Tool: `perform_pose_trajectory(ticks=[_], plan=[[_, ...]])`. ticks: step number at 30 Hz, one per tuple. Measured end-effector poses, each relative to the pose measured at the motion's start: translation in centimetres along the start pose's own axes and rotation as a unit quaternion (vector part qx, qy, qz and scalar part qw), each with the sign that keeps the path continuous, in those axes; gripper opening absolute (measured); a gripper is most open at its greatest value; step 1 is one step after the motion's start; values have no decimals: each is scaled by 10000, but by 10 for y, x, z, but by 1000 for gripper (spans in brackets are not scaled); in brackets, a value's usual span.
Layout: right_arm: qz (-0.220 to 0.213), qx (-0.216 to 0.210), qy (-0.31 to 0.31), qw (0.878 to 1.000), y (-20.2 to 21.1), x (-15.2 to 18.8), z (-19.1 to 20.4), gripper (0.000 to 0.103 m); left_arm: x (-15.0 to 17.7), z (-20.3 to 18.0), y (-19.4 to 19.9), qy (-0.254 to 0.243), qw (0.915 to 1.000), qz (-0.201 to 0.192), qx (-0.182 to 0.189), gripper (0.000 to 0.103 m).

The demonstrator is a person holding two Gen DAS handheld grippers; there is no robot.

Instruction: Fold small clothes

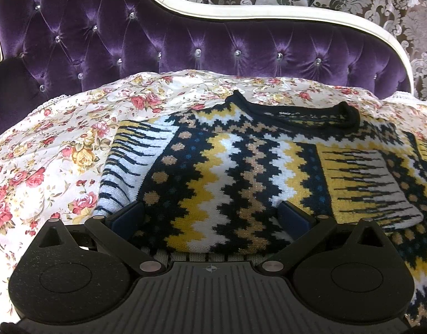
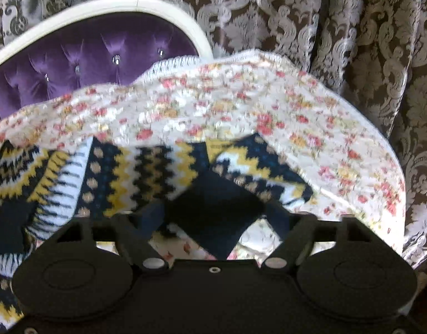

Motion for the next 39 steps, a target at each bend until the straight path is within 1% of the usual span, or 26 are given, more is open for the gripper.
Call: perform_pose_trajectory(ticks=[2, 6, 7, 11, 13, 14, 15, 18, 19, 23, 25, 29, 34, 39], plan=[[75, -48, 98, 9999, -2, 4, 6, 75, 0, 0, 0, 2, 10000, -4, 2, 103], [178, 146, 360, 9991, -11, 12, 10, 73, 0, 0, 0, 1, 10000, -5, 1, 103], [145, 158, 303, 9993, -11, 12, 10, 73, -1, -1, 0, -1, 10000, -5, -3, 103], [69, 169, -62, 9998, -11, 12, 2, 60, -1, 0, 0, -3, 10000, 1, -5, 103], [44, 158, -260, 9995, -10, 12, -2, 56, -1, -1, 0, -3, 10000, -5, -7, 103], [21, 146, -370, 9992, -9, 12, -5, 50, -1, 0, 0, -2, 10000, -12, -6, 103], [-7, 158, -466, 9988, -7, 12, -8, 46, 0, 0, 0, 1, 10000, -20, -6, 103], [-49, 39, -799, 9968, -6, 12, -18, 28, 1, 0, 0, 7, 10000, -33, -4, 103], [-89, -28, -913, 9958, -5, 11, -21, 11, 1, 0, 1, 9, 10000, -38, -4, 103], [-176, -294, -1264, 9914, 2, 6, -28, 11, 1, 0, 1, 11, 10000, -50, -7, 103], [-203, -494, -1420, 9884, 10, 2, -28, 11, 1, 0, 2, 10, 10000, -61, -12, 103], [-288, -883, -1441, 9852, 28, -14, -21, 11, 1, -1, 2, 12, 10000, -83, -15, 103], [-286, -1589, -1361, 9775, 51, -43, 10, 11, -1, 0, 3, 28, 10000, -68, 1, 103], [-185, -2490, -1357, 9588, 77, -75, 61, 11, -4, 1, 6, 90, 9999, -30, 103, 102]])
Point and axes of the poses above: each gripper's, at about its wrist camera, not at the fingertips, and y roughly against the way its jaws point, z to its left, x to its underside, the point moved 9 cm from there along -y, roughly the way its jaws point, and after that the axes turned 9 degrees about -z, right-handed, at the moved point
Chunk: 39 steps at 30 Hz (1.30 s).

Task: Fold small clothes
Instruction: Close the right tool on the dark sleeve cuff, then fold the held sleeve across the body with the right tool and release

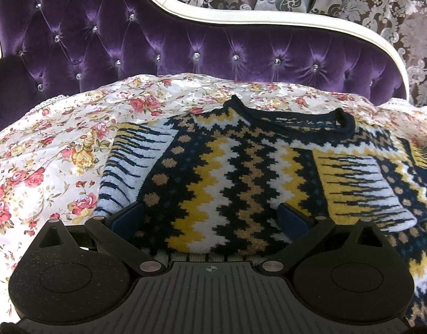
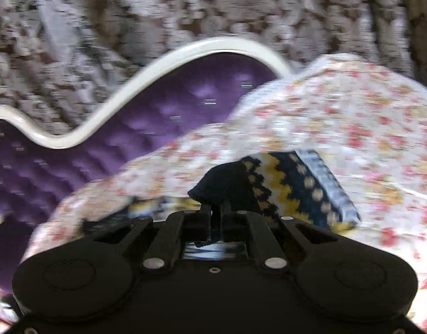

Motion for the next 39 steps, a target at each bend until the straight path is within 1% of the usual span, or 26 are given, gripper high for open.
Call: perform_pose_trajectory(ticks=[4, 8, 11, 14, 16, 20, 22, 25, 26, 28, 30, 31, 32, 33, 36, 38, 39], plan=[[180, -748, 129, 9970, -3, -5, 66, 11, -6, 4, 8, 42, 9997, 117, 187, 101], [448, -1514, 108, 9874, -13, 0, 132, 11, -23, 19, 31, 412, 9984, -149, 371, 101], [699, -1980, 119, 9776, -27, 15, 179, 11, -36, 35, 49, 589, 9966, -366, 451, 101], [927, -2257, 275, 9694, -46, 40, 222, 11, -43, 50, 63, 660, 9955, -499, 471, 101], [1108, -2408, 253, 9639, -57, 60, 245, 11, -45, 60, 67, 695, 9952, -509, 474, 101], [1490, -2493, 355, 9562, -88, 108, 277, 12, -40, 75, 73, 926, 9933, -450, 524, 101], [1620, -2468, 398, 9546, -99, 127, 283, 13, -35, 81, 74, 1070, 9918, -392, 570, 101], [1786, -2366, 538, 9535, -114, 157, 285, 18, -27, 88, 74, 1244, 9900, -283, 599, 101], [1803, -2327, 628, 9536, -118, 167, 284, 22, -26, 90, 73, 1285, 9895, -262, 607, 101], [1788, -2299, 770, 9535, -120, 179, 283, 24, -25, 90, 73, 1337, 9886, -245, 643, 101], [1692, -2330, 867, 9537, -118, 184, 278, 38, -25, 91, 73, 1355, 9882, -245, 670, 101], [1631, -2338, 900, 9543, -117, 182, 276, 54, -26, 90, 74, 1351, 9882, -239, 685, 101], [1538, -2368, 922, 9549, -115, 180, 271, 67, -28, 88, 73, 1343, 9882, -235, 704, 101], [1433, -2381, 941, 9560, -111, 174, 266, 71, -30, 85, 73, 1337, 9881, -238, 726, 101], [1109, -2295, 1039, 9614, -99, 157, 246, 73, -35, 77, 71, 1300, 9882, -248, 773, 101], [797, -2163, 1147, 9663, -89, 145, 225, 82, -38, 68, 67, 1250, 9886, -217, 814, 101], [657, -2079, 1229, 9682, -84, 140, 214, 83, -39, 64, 65, 1242, 9885, -197, 835, 101]])
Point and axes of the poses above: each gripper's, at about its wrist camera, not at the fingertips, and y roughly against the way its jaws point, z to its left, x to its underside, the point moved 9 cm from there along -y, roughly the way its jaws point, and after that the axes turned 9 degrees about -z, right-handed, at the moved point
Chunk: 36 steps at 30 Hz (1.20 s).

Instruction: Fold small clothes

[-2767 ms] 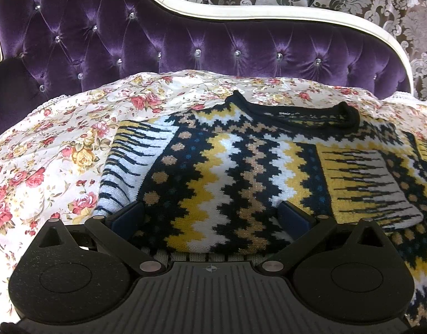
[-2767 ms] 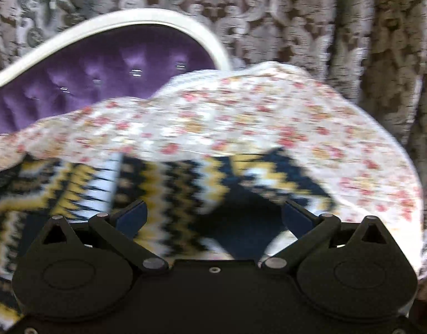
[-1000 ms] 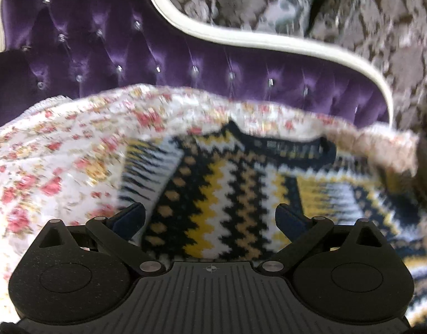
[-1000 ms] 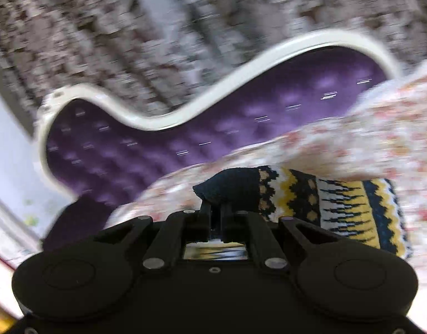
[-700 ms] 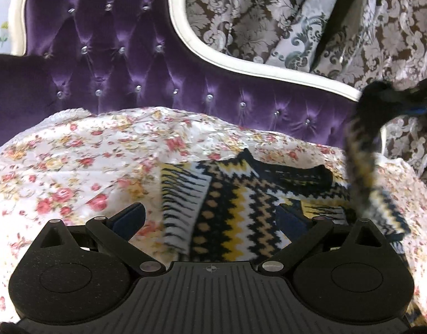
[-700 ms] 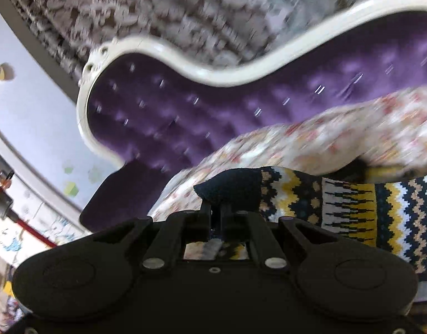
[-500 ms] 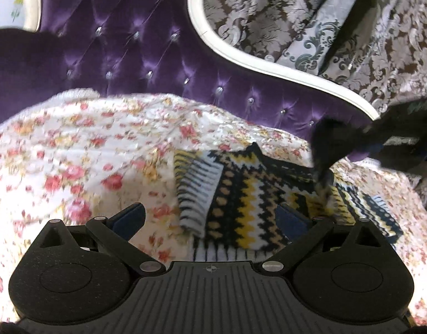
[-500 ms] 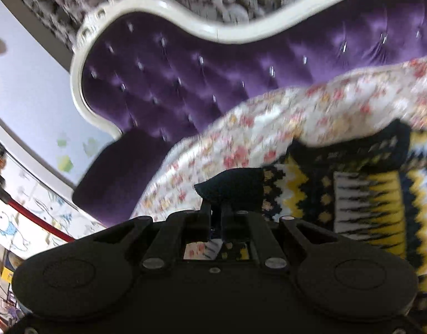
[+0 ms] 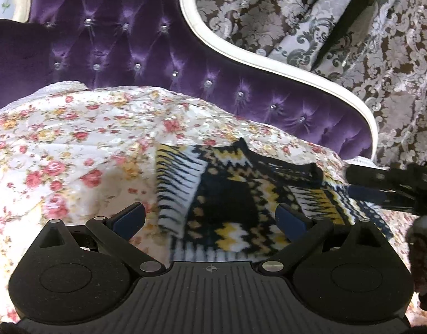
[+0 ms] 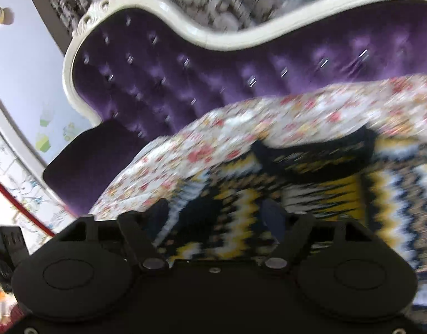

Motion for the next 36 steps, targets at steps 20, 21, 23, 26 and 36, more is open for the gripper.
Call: perform_pose_trajectory(ticks=[20, 21, 23, 26, 36], plan=[[-1803, 1713, 353, 9679, 126, -40, -145, 103, 21, -38, -73, -457, 9957, 739, -319, 82], [-1912, 1780, 295, 9648, 132, -44, -150, 103, 23, -37, -75, -419, 9954, 790, -351, 75], [-1996, 1990, 5, 9595, 140, -46, -166, 103, 25, -36, -77, -467, 9948, 739, -514, 58], [-1935, 2194, -569, 9546, 147, -43, -190, 103, 21, -36, -76, -516, 9944, 631, -667, 16], [-1607, 2076, -738, 9621, 140, -30, -196, 103, -61, -85, -15, -336, 9986, -405, 69, 11]])
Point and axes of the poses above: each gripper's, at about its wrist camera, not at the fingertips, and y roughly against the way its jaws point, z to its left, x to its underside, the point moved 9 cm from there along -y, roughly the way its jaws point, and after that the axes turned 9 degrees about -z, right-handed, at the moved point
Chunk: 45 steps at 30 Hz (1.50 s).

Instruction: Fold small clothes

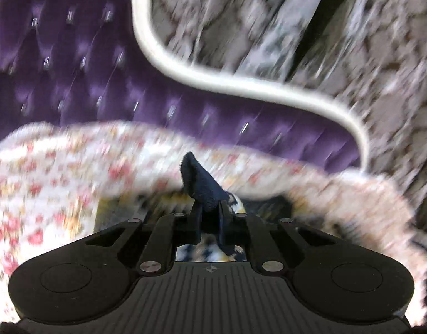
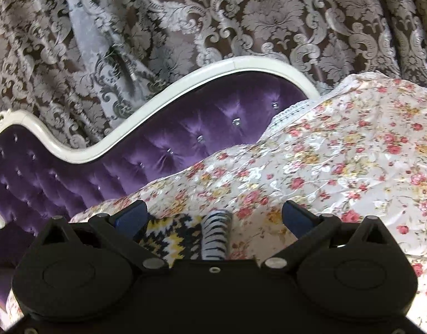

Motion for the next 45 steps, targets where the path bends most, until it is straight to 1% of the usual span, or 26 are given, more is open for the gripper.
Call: perform_pose_trajectory(ticks=[1, 3, 4, 6, 7, 10, 13, 15, 16, 17, 19, 21, 23, 25, 26, 28, 30, 31, 34, 38, 40, 41, 45], plan=[[40, -10, 30, 10000, 0, 2, 1, 103, -14, -3, 11, 46, 9998, -156, 102, 11], [103, -17, 33, 9999, -1, 6, 2, 103, -32, -1, 26, 98, 9990, -399, 159, 11], [123, -11, 29, 9999, -1, 7, 2, 103, -36, 2, 29, 117, 9988, -464, 136, 11], [161, 12, 42, 9999, -1, 8, 1, 103, -38, 12, 28, 190, 9987, -471, 52, 11], [178, 23, 53, 9998, -1, 9, 1, 103, -34, 22, 25, 197, 9990, -407, -67, 11], [263, 12, 91, 9996, -4, 11, 3, 103, -6, 45, 6, 217, 9991, 14, -366, 11], [350, -33, 171, 9992, -5, 14, 8, 103, 27, 62, -13, 240, 9972, 458, -542, 12], [397, -49, 220, 9990, -6, 16, 10, 103, 46, 70, -22, 141, 9952, 654, -718, 12], [417, -57, 227, 9989, -7, 17, 10, 103, 54, 74, -25, 75, 9941, 740, -796, 15], [436, -68, 229, 9988, -7, 18, 11, 103, 59, 78, -27, 2, 9929, 811, -866, 18], [474, -83, 254, 9985, -8, 19, 12, 103, 68, 87, -26, -155, 9896, 982, -1043, 37], [495, -89, 301, 9983, -8, 21, 14, 103, 72, 97, -23, -306, 9855, 1076, -1275, 45], [510, -97, 326, 9981, -9, 22, 15, 103, 68, 103, -19, -435, 9825, 1017, -1500, 49], [532, -88, 340, 9980, -10, 23, 16, 103, 63, 103, -16, -602, 9802, 859, -1681, 73], [538, -77, 346, 9979, -10, 23, 16, 103, 59, 99, -14, -706, 9807, 711, -1676, 74], [558, -57, 361, 9978, -11, 24, 16, 103, 54, 86, -13, -860, 9828, 506, -1553, 77], [598, -16, 383, 9975, -13, 26, 17, 103, 56, 73, -17, -919, 9844, 458, -1432, 80], [627, 21, 399, 9972, -14, 28, 17, 103, 58, 68, -21, -917, 9854, 478, -1353, 81], [726, 63, 445, 9963, -17, 33, 18, 103, 72, 55, -35, -883, 9870, 703, -1146, 82], [787, 53, 526, 9955, -18, 37, 21, 103, 97, 48, -51, -951, 9843, 970, -1130, 82], [829, 118, 556, 9949, -20, 39, 21, 103, 105, 46, -55, -1139, 9823, 924, -1165, 87], [866, 149, 577, 9945, -21, 41, 21, 103, 107, 45, -55, -1219, 9817, 885, -1169, 88], [1122, 178, 606, 9917, -28, 53, 24, 103, 114, 45, -54, -1228, 9820, 748, -1225, 93]])
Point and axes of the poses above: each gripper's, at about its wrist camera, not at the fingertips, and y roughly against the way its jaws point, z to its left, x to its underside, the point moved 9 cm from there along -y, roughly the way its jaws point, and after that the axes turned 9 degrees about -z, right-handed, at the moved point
